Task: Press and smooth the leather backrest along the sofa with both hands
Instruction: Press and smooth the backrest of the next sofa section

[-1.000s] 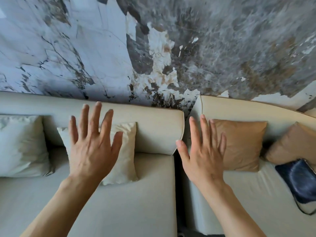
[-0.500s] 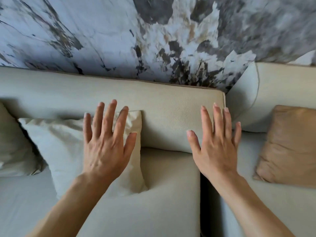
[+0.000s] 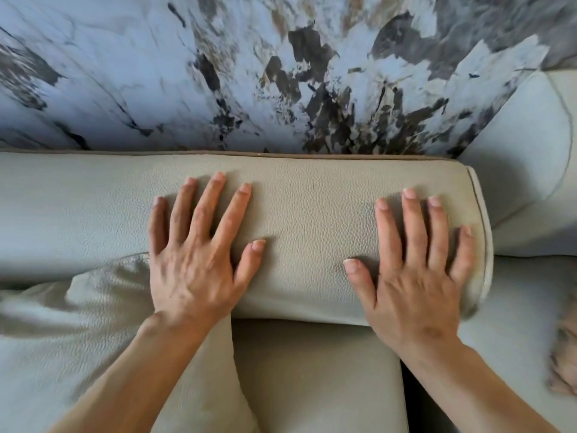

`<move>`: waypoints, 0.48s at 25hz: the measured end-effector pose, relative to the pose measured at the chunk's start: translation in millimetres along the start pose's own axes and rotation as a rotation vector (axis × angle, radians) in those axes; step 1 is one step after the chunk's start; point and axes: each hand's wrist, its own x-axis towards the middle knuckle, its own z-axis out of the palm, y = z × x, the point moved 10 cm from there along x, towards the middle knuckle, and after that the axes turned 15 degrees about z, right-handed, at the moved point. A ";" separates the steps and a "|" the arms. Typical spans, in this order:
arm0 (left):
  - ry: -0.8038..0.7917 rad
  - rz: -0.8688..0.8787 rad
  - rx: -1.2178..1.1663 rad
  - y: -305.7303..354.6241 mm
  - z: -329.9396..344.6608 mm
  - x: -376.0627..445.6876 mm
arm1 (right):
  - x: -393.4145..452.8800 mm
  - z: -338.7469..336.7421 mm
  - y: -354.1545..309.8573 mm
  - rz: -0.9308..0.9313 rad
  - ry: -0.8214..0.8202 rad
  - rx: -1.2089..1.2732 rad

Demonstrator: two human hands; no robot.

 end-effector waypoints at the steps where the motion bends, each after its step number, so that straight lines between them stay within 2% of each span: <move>1: 0.033 0.004 0.009 -1.2 -0.5 0.7 | 1.2 -0.4 -0.7 -0.004 0.019 0.000; 12: 0.129 -0.038 0.076 -16.1 19.5 39.9 | 60.2 21.6 -12.0 -0.039 0.052 0.022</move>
